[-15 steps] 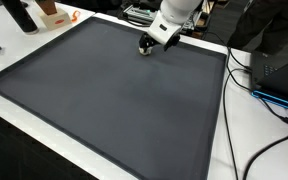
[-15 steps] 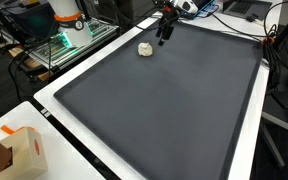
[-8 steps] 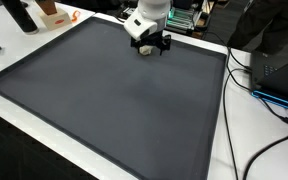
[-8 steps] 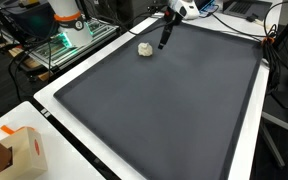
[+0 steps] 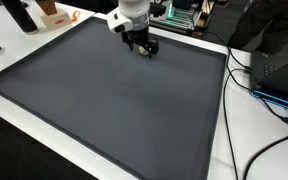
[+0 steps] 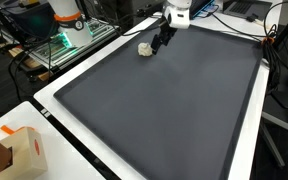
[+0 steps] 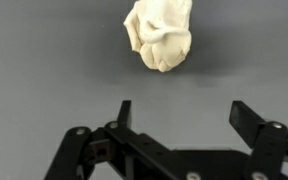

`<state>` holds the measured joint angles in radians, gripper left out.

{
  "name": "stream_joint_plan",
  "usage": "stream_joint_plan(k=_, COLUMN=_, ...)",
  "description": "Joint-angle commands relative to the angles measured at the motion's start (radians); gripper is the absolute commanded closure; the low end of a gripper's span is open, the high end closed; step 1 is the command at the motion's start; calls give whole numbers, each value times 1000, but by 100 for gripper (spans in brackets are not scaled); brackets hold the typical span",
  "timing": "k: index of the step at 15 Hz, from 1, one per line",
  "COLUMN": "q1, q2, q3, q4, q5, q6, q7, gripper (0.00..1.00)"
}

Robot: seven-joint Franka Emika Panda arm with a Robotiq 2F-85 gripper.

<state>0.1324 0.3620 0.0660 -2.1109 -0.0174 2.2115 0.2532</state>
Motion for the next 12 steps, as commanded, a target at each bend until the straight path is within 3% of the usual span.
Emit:
stream_joint_plan(k=1, q1=-28, q2=-55, q3=-19, q4=-87, q5=101, q6=42, q7=73, gripper=0)
stream_joint_plan(k=7, q1=-76, q2=-123, q3=-53, q4=-195, q5=256, q6=107, q7=155, gripper=0)
stream_joint_plan(k=12, q1=-124, q2=-191, q3=-66, q4=-289, q5=396, q6=131, q7=121, gripper=0)
